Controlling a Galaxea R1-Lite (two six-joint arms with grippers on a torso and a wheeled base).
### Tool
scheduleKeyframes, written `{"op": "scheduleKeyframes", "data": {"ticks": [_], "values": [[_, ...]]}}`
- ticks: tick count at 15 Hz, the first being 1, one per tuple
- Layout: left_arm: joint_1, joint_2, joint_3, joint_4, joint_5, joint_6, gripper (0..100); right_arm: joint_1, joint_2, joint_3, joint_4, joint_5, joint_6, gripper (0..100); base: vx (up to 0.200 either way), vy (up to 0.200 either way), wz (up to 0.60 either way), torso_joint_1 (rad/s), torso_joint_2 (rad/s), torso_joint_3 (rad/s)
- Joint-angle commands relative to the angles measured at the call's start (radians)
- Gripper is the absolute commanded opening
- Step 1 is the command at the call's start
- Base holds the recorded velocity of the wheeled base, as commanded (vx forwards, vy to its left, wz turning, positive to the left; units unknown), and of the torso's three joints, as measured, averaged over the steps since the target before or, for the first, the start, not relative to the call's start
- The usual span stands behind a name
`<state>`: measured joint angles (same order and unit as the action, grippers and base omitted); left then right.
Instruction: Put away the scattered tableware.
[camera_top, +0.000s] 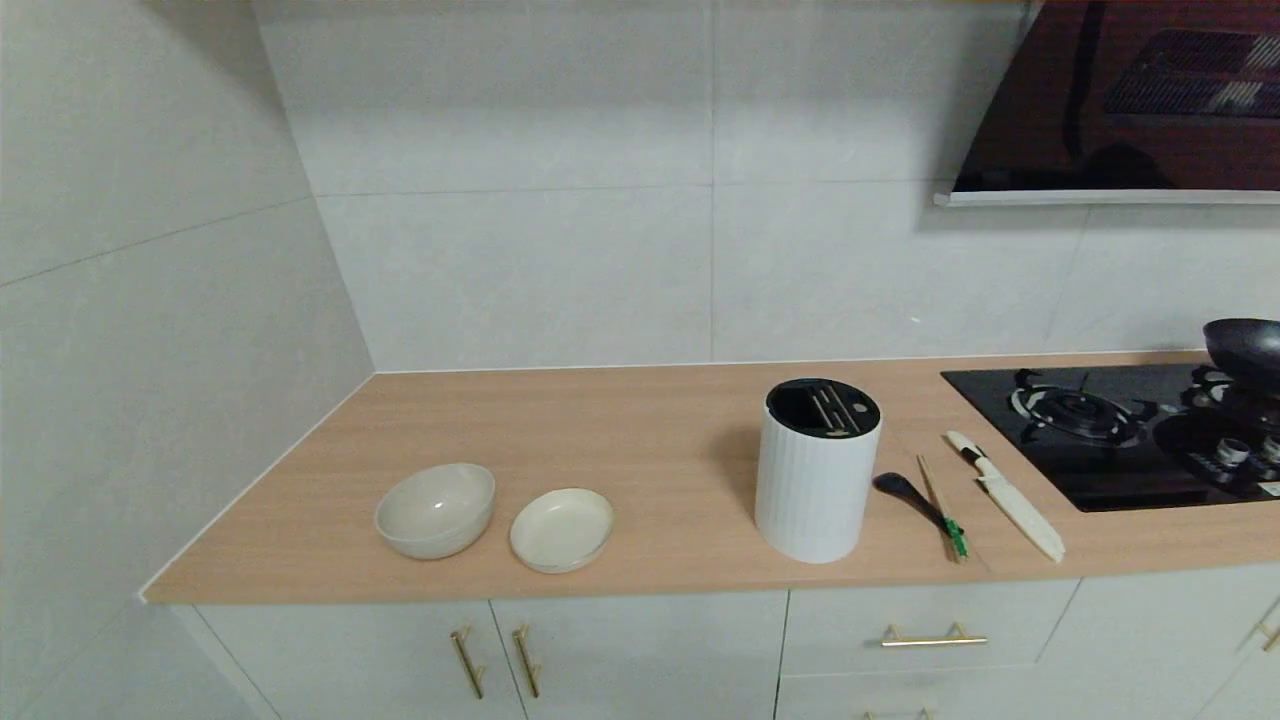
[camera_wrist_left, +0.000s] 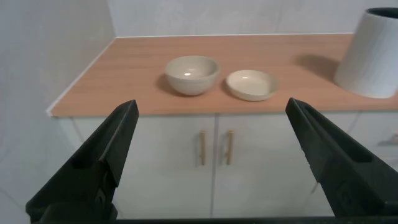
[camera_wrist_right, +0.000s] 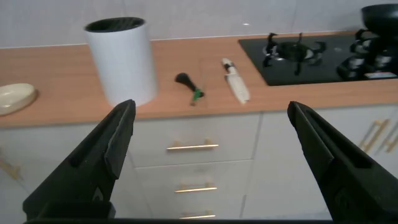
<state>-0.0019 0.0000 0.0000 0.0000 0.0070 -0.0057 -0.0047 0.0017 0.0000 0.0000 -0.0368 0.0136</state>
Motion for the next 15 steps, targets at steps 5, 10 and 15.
{"op": "scheduleKeyframes", "data": {"ticks": [5, 10, 15], "values": [[0.000, 0.000, 0.000, 0.000, 0.001, 0.000, 100, 0.000, 0.000, 0.000, 0.000, 0.000, 0.000, 100, 0.000, 0.200, 0.00, 0.000, 0.00, 0.003], [0.000, 0.000, 0.000, 0.000, 0.001, 0.000, 100, 0.000, 0.000, 0.000, 0.000, 0.000, 0.000, 100, 0.000, 0.200, 0.00, 0.001, 0.00, 0.002], [0.000, 0.000, 0.000, 0.000, 0.001, 0.001, 100, 0.000, 0.000, 0.000, 0.000, 0.000, 0.000, 100, 0.000, 0.200, 0.00, 0.005, 0.00, 0.002]]}}
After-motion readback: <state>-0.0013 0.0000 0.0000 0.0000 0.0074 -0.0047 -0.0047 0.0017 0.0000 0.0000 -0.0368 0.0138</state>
